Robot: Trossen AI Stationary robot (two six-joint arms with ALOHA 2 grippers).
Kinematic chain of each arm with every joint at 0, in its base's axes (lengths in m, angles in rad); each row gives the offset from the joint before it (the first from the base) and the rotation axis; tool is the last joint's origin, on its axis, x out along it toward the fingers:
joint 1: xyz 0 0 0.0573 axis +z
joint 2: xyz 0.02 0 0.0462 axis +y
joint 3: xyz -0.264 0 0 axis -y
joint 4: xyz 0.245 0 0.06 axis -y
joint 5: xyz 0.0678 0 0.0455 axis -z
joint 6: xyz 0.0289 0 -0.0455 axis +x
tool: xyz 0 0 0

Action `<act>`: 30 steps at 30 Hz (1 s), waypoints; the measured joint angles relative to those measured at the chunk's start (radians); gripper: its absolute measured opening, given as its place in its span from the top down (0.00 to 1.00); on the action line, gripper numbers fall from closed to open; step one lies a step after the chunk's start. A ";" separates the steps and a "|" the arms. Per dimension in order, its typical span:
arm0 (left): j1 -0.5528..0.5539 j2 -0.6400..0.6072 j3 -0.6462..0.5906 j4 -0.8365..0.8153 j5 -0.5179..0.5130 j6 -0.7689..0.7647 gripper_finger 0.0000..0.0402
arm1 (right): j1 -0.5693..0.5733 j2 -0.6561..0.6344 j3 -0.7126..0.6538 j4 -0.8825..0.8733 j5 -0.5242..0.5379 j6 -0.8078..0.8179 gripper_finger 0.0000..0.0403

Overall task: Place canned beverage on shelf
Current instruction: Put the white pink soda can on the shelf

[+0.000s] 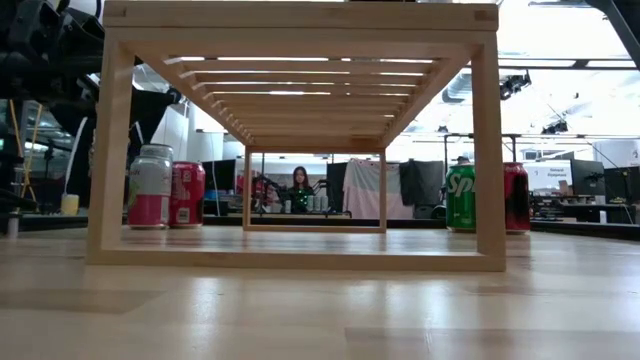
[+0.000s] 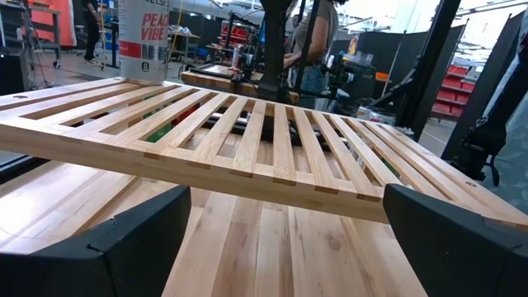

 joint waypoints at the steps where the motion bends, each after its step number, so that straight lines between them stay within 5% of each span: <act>1: 0.000 0.000 0.000 0.000 0.000 0.000 0.02 | 0.000 0.000 0.000 0.001 0.000 0.000 0.32; 30: 0.000 0.000 0.000 0.000 0.000 0.000 0.02 | 0.002 0.001 -0.001 0.015 -0.004 0.026 0.32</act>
